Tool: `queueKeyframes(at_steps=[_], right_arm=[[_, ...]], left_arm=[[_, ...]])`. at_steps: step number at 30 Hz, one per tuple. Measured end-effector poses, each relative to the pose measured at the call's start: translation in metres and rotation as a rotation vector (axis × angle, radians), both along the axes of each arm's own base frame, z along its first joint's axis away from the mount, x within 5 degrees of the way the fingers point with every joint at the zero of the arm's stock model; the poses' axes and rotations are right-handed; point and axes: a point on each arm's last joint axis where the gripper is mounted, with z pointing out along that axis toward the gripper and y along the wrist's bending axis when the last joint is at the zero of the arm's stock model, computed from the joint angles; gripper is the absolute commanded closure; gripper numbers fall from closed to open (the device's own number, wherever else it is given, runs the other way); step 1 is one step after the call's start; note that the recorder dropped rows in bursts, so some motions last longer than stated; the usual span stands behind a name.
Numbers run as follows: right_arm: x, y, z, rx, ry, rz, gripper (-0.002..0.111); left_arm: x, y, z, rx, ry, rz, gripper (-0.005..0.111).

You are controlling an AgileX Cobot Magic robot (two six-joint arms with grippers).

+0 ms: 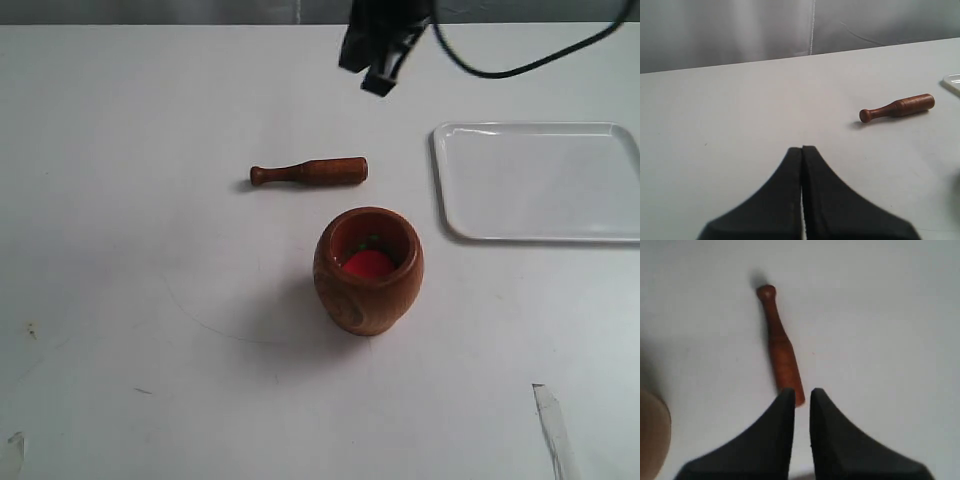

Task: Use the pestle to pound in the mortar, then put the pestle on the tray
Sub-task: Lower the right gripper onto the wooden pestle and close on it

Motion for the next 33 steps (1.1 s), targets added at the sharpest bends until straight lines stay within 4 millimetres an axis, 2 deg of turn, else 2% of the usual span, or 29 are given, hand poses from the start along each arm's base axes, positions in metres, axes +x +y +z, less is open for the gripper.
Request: queueKeyframes(at_steps=[5, 8, 11, 16, 30, 32, 33], right_arm=[[0.001, 0.05, -0.043, -0.056, 0.064, 0.098, 0.07], [0.002, 0.072, -0.072, -0.118, 0.068, 0.146, 0.067], [0.003, 0.084, -0.097, -0.175, 0.063, 0.177, 0.066], [0.008, 0.091, -0.127, -0.2, 0.055, 0.183, 0.066], [0.02, 0.101, -0.165, -0.157, -0.008, 0.154, 0.067], [0.023, 0.103, -0.164, -0.135, -0.031, 0.145, 0.073], [0.024, 0.104, -0.164, -0.124, -0.038, 0.135, 0.079]], left_arm=[[0.0, 0.0, 0.0, 0.0, 0.0, 0.0, 0.107], [0.0, 0.0, 0.0, 0.0, 0.0, 0.0, 0.107], [0.0, 0.0, 0.0, 0.0, 0.0, 0.0, 0.107], [0.0, 0.0, 0.0, 0.0, 0.0, 0.0, 0.107], [0.0, 0.0, 0.0, 0.0, 0.0, 0.0, 0.107], [0.0, 0.0, 0.0, 0.0, 0.0, 0.0, 0.107], [0.0, 0.0, 0.0, 0.0, 0.0, 0.0, 0.107]])
